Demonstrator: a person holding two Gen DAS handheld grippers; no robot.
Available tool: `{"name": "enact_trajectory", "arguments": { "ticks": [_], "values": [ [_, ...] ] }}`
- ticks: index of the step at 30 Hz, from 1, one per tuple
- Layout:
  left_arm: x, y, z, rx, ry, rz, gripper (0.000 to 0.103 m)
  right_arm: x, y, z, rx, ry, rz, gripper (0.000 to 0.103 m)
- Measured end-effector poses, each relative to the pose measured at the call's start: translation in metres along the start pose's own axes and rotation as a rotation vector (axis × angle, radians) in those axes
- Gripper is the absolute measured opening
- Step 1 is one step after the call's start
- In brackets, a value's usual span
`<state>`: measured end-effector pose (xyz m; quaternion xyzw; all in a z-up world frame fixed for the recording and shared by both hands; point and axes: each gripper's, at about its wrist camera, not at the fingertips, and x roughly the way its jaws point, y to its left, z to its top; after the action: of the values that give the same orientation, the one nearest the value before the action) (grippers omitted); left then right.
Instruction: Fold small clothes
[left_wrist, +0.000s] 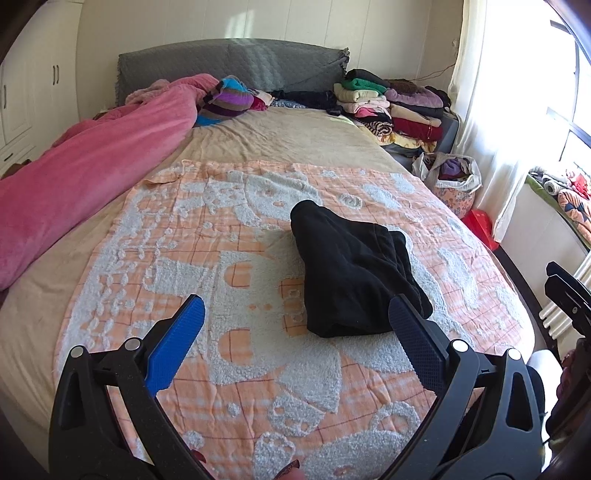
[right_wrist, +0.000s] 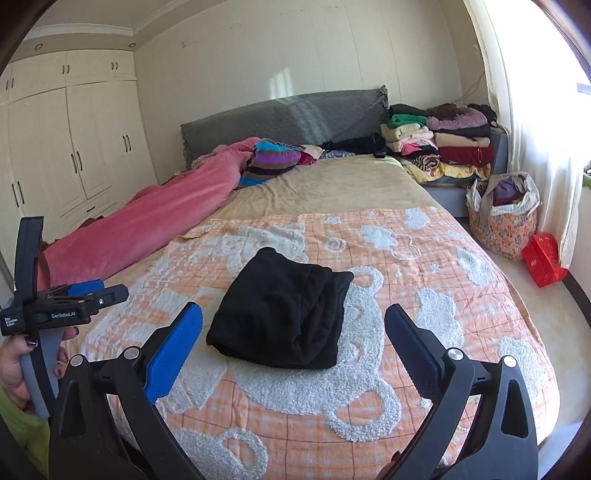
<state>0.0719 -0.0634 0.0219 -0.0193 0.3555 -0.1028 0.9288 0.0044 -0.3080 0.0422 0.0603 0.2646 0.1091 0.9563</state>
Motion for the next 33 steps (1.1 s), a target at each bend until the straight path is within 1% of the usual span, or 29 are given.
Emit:
{"name": "enact_trajectory", "arguments": {
  "ticks": [6,9,17,20,25,31,33],
  "values": [
    [-0.001,0.003,-0.014,-0.011,0.023,0.003,0.094,-0.001,0.016,-0.009,-0.025,-0.006,0.005,0.098],
    [0.001,0.005,-0.023,-0.023,0.042,0.004,0.094,0.001,0.02,-0.015,-0.026,0.011,0.012,0.099],
    [0.016,0.004,-0.047,-0.019,0.118,0.016,0.093,0.019,0.027,-0.041,-0.023,0.103,-0.031,0.099],
    [0.024,0.003,-0.052,-0.006,0.137,0.035,0.094,0.033,0.024,-0.052,-0.019,0.148,-0.058,0.099],
    [0.03,0.002,-0.056,-0.008,0.152,0.031,0.094,0.047,0.02,-0.068,-0.016,0.198,-0.056,0.099],
    [0.029,0.003,-0.055,-0.016,0.146,0.04,0.094,0.044,0.021,-0.066,-0.026,0.175,-0.051,0.099],
    [0.029,0.003,-0.055,-0.016,0.145,0.042,0.094,0.044,0.021,-0.066,-0.025,0.181,-0.05,0.099]
  ]
}}
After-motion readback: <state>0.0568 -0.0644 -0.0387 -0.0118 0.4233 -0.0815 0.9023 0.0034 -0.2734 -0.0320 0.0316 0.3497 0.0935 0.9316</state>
